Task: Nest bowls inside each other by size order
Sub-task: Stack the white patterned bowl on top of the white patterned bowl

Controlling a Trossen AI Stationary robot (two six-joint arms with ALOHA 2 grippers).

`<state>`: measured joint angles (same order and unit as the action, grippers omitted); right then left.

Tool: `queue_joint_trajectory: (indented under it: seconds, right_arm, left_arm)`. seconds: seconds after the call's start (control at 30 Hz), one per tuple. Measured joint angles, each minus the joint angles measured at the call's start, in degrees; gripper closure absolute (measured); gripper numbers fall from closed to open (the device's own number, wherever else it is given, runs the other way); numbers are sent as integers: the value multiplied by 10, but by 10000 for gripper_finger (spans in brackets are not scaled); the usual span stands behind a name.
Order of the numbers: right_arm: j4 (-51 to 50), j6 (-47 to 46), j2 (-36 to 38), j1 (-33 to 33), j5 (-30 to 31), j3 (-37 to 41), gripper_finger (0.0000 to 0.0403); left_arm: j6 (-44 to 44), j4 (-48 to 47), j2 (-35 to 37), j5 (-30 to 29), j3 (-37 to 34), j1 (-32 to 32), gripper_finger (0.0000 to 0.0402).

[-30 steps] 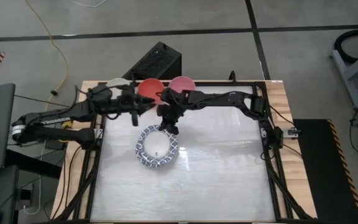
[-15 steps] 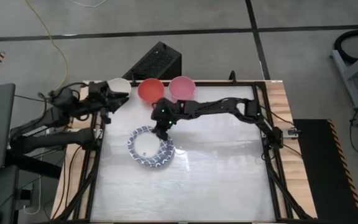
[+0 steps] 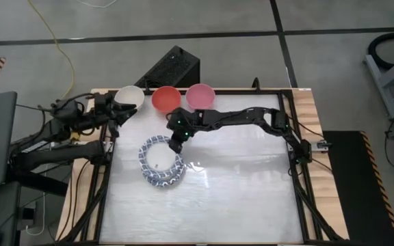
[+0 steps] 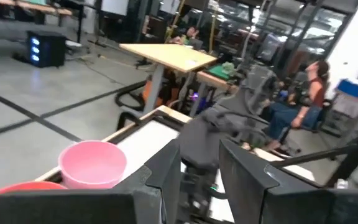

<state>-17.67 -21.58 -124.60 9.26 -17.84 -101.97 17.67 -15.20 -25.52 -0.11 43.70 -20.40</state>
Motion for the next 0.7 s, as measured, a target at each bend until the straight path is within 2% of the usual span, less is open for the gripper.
queue_joint_trajectory:
  seconds: [0.33,0.5,0.7]
  right_arm:
    - [-31,2,-2,-23,2,-5,390]
    - [-33,9,-4,-26,31,0,390]
    - [-53,6,-5,-23,29,1,389]
  left_arm:
    - [32,-62,-18,-7,0,0,304]
    - [47,-119,-32,8,0,0,304]
    - [51,-83,-45,8,0,0,304]
